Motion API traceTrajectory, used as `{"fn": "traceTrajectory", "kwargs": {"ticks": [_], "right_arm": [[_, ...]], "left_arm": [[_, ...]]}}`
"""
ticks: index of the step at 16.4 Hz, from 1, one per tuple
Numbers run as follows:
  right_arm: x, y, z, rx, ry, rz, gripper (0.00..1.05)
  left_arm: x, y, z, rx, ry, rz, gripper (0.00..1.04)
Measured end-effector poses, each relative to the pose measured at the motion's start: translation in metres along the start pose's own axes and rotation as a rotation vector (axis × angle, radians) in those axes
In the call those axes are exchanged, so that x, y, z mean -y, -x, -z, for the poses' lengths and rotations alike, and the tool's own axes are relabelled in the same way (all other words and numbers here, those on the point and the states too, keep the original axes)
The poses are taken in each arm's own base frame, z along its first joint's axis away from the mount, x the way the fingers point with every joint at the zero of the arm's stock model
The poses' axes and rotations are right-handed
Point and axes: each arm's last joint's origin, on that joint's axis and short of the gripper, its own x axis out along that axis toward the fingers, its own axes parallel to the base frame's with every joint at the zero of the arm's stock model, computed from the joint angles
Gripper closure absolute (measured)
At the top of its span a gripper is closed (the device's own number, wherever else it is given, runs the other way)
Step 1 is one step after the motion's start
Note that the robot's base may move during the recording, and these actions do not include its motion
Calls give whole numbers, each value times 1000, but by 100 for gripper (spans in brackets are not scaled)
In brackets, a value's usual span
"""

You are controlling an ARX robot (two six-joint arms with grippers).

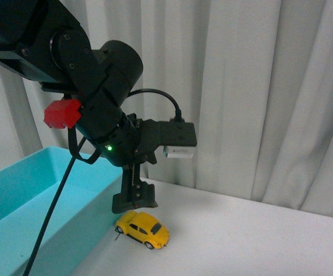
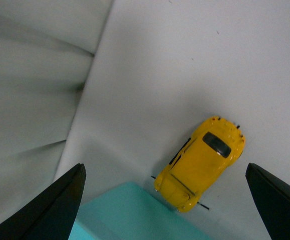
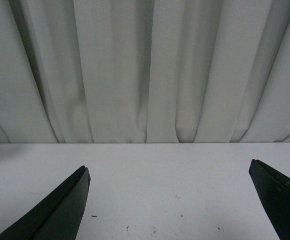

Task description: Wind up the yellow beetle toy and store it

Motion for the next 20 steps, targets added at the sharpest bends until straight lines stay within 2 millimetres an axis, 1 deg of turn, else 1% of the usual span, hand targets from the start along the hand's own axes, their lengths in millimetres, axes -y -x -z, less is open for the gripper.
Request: {"fn": "traceTrajectory", "kwargs": {"ticks": [1,3,6,11,14,17,18,20], "right_arm": [[0,0,0,0,0,0,7],[0,0,0,0,0,0,7],[0,0,0,0,0,0,7],[0,0,0,0,0,0,7],[0,0,0,0,0,0,7],[0,0,0,0,0,0,7],[0,0,0,0,0,0,7],[0,0,0,0,0,0,7]], "left_arm": [[0,-10,2,-49,-104,63,7],[-1,-25,3,-102,-249,171,7],[-2,-41,4,-122,-359,213,7],[-1,-60,15,-170,-437,254,7],[5,-74,20,-179,-442,283,7],[7,-83,23,-181,-442,292,8],[7,-85,23,-180,-442,286,20],[5,-86,23,-178,-443,273,39]]}}
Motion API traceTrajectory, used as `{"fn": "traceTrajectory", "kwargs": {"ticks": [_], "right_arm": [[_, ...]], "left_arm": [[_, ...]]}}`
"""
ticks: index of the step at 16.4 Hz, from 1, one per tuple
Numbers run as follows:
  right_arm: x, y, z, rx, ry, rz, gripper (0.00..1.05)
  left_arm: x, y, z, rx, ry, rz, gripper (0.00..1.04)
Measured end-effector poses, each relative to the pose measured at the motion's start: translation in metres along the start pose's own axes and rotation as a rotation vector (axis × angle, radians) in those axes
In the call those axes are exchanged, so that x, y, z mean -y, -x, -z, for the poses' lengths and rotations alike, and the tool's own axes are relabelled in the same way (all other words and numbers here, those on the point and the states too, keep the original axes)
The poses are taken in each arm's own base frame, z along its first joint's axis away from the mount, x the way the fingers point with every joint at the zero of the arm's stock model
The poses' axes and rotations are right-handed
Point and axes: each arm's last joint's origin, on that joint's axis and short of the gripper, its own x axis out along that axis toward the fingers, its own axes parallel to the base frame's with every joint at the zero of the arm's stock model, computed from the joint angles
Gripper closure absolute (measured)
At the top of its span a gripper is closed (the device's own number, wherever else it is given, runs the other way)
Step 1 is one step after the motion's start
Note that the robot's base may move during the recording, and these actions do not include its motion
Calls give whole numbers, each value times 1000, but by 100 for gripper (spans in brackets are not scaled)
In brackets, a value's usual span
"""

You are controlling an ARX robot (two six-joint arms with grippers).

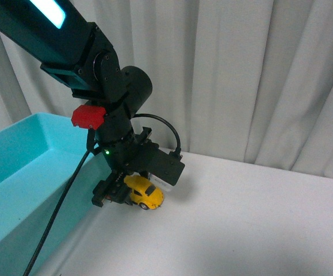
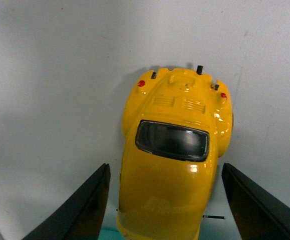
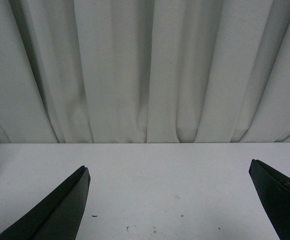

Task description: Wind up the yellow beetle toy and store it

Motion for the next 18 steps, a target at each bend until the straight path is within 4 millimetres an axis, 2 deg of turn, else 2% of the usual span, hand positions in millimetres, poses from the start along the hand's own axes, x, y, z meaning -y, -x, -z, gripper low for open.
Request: {"fn": "traceTrajectory", "kwargs": {"ticks": [2,3,5,7,8,10,12,13,14,15,16,18], "right_arm": [[0,0,0,0,0,0,7],[0,0,0,0,0,0,7],[0,0,0,0,0,0,7],[0,0,0,0,0,0,7],[0,0,0,0,0,0,7],[0,0,0,0,0,0,7],[0,0,0,0,0,0,7],[0,0,0,0,0,0,7],[0,0,0,0,0,0,7],[0,0,0,0,0,0,7],[0,0,0,0,0,0,7],[0,0,0,1,0,0,7]], "left_arm": [[-1,1,0,-3,0,-5,58],[-2,2,0,-3,1,-4,63],[-2,3,-3,2,5,5,64],[-3,16,-16,100,61,7,64],[-5,31,-23,166,92,-5,64],[-13,83,-34,327,152,-108,64],[-15,128,-31,418,202,-217,64],[-14,150,-19,440,249,-293,64],[-8,169,1,442,331,-347,65],[2,183,34,406,462,-383,65],[13,187,64,362,588,-394,65],[47,174,116,259,874,-352,65]]}}
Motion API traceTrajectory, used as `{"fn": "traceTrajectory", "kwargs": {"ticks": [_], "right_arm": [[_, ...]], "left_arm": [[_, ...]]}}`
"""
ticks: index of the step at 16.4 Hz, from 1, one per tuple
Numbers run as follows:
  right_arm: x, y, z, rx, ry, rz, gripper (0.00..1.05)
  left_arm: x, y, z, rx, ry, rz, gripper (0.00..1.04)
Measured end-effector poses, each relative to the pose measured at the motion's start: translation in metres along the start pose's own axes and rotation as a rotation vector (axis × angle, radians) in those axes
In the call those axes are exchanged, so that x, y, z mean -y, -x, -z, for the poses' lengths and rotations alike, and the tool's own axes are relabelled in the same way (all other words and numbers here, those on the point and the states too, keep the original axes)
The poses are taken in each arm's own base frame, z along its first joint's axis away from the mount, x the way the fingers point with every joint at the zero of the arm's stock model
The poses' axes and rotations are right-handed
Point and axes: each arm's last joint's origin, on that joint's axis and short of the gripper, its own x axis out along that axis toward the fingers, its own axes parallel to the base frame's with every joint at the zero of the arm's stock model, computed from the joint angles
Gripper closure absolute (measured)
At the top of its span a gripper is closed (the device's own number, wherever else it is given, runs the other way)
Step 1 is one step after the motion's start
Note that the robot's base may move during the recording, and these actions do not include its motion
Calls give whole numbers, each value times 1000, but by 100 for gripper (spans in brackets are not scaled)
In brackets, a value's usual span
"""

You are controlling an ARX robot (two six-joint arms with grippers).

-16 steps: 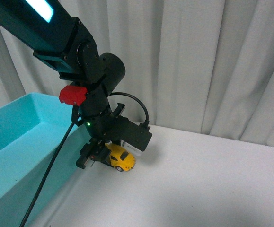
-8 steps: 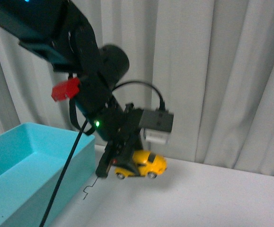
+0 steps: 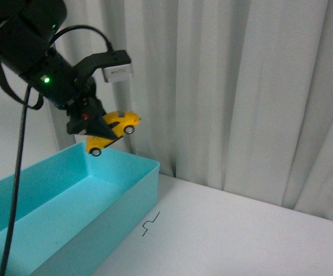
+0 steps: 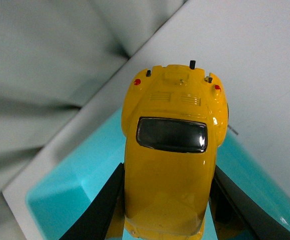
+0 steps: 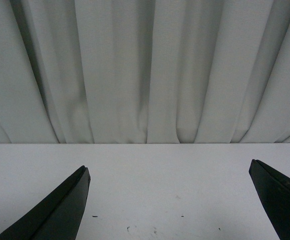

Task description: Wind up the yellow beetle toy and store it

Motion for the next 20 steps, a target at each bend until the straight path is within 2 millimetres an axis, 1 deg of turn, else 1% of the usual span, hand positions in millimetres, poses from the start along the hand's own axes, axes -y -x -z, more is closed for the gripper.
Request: {"fn": "traceTrajectory", "kwargs": {"ticks": [1,3,4,6,10,13,14,16,19,20], "right_arm": [[0,0,0,-1,0,0,7],[0,0,0,-1,0,0,7],[0,0,0,0,0,0,7],[0,0,0,-1,0,0,7],[0,0,0,0,0,0,7],[0,0,0,-1,0,0,7],[0,0,0,0,0,0,7],[0,0,0,-1,0,0,7],[0,0,0,-1,0,0,7],[0,0,0,-1,0,0,7]], "left_arm": [[-1,-2,20,-55,83,-11,65],[3,-14,42,-128,178,-9,65],[6,-24,51,-150,222,-4,65],[7,-41,58,-180,281,-2,65],[9,-61,64,-232,325,-18,65],[12,-85,80,-340,375,-18,65],[8,-92,84,-374,387,-37,65],[4,-100,91,-423,402,-73,65],[7,-115,101,-487,408,-84,65],[7,-116,101,-483,407,-91,65]]}}
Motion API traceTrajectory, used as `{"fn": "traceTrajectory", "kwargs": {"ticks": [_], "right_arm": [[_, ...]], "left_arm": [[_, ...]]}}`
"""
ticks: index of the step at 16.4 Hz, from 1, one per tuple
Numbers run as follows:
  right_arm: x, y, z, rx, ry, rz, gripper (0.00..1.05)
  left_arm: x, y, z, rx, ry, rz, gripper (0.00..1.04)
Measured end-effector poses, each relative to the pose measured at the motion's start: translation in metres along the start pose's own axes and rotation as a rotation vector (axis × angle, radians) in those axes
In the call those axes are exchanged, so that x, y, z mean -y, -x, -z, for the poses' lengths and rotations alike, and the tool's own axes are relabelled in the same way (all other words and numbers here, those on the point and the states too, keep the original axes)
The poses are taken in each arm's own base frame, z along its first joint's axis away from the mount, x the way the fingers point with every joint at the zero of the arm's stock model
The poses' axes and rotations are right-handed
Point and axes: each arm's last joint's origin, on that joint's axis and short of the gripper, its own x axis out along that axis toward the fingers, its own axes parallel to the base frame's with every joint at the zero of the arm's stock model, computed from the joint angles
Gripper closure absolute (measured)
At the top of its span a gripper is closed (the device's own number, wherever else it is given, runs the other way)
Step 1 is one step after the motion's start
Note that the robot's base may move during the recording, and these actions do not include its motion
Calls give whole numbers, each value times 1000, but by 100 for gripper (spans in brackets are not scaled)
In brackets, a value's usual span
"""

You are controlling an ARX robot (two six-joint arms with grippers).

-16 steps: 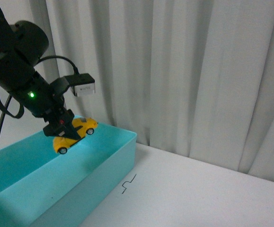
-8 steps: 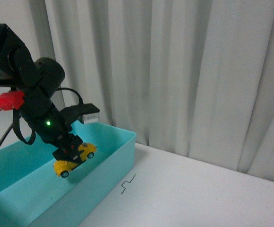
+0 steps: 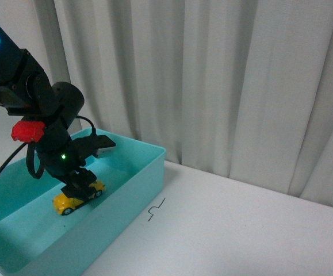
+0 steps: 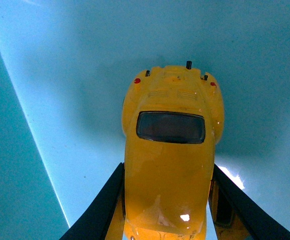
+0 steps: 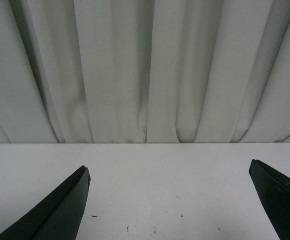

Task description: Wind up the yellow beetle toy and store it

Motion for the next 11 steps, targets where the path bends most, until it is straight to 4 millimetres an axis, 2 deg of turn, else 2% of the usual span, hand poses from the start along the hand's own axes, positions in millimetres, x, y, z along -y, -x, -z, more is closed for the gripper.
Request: {"fn": "traceTrajectory", "kwargs": {"ticks": [1,7,9,11], "right_arm": [[0,0,0,0,0,0,7],[0,0,0,0,0,0,7],[0,0,0,0,0,0,7],[0,0,0,1,0,0,7]], "left_arm": [[1,-1,-2,11,-2,-7,65],[3,0,-4,43,9,41,6],[2,9,-7,84,10,52,7],[-5,37,-16,209,12,32,7]]}}
